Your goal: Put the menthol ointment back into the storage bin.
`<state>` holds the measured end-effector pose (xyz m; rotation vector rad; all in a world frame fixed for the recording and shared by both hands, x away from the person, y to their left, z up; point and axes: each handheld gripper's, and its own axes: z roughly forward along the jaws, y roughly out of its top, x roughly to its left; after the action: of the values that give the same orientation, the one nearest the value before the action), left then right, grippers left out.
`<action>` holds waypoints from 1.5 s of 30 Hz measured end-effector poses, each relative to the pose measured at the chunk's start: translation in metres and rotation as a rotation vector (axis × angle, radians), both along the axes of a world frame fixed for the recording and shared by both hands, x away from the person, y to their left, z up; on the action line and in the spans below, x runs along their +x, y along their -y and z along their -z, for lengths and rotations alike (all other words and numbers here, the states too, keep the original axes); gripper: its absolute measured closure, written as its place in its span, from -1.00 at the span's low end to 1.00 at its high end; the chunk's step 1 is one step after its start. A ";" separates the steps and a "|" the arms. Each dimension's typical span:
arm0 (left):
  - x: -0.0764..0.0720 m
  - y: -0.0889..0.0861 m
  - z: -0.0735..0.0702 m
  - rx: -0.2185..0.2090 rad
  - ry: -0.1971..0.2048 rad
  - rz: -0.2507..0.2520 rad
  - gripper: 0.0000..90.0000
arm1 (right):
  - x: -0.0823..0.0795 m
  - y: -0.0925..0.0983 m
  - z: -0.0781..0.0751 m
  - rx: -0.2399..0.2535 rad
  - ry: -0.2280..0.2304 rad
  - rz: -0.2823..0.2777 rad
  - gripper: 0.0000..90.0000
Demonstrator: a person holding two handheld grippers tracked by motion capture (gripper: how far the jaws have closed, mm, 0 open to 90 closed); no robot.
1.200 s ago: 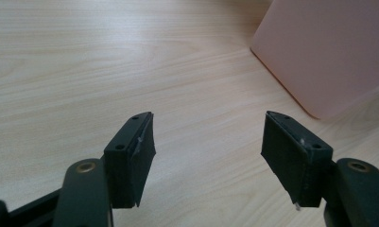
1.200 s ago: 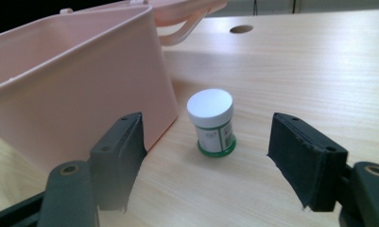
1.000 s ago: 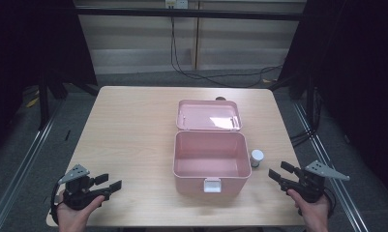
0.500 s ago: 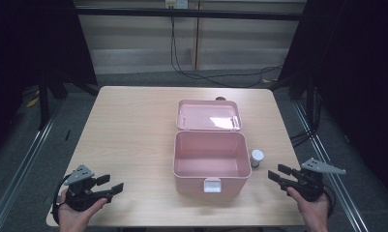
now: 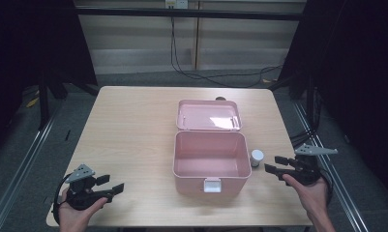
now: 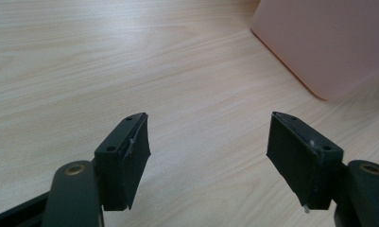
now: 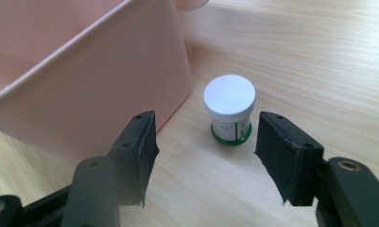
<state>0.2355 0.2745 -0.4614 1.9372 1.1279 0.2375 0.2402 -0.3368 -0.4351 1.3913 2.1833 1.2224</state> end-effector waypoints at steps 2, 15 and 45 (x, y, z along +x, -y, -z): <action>0.000 -0.001 0.000 -0.003 -0.002 -0.005 -0.33 | 0.005 -0.003 -0.003 -0.016 -0.006 -0.013 -0.09; 0.000 -0.001 0.000 -0.003 -0.002 -0.004 -0.31 | 0.036 -0.020 -0.019 -0.182 -0.132 -0.104 -0.19; 0.001 -0.003 0.001 -0.001 -0.009 -0.004 -0.33 | 0.109 -0.058 -0.027 -0.531 -0.482 -0.329 -0.06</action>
<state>0.2365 0.2778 -0.4624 1.9369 1.1379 0.2302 0.3493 -0.2783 -0.4077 1.2089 2.8642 0.3263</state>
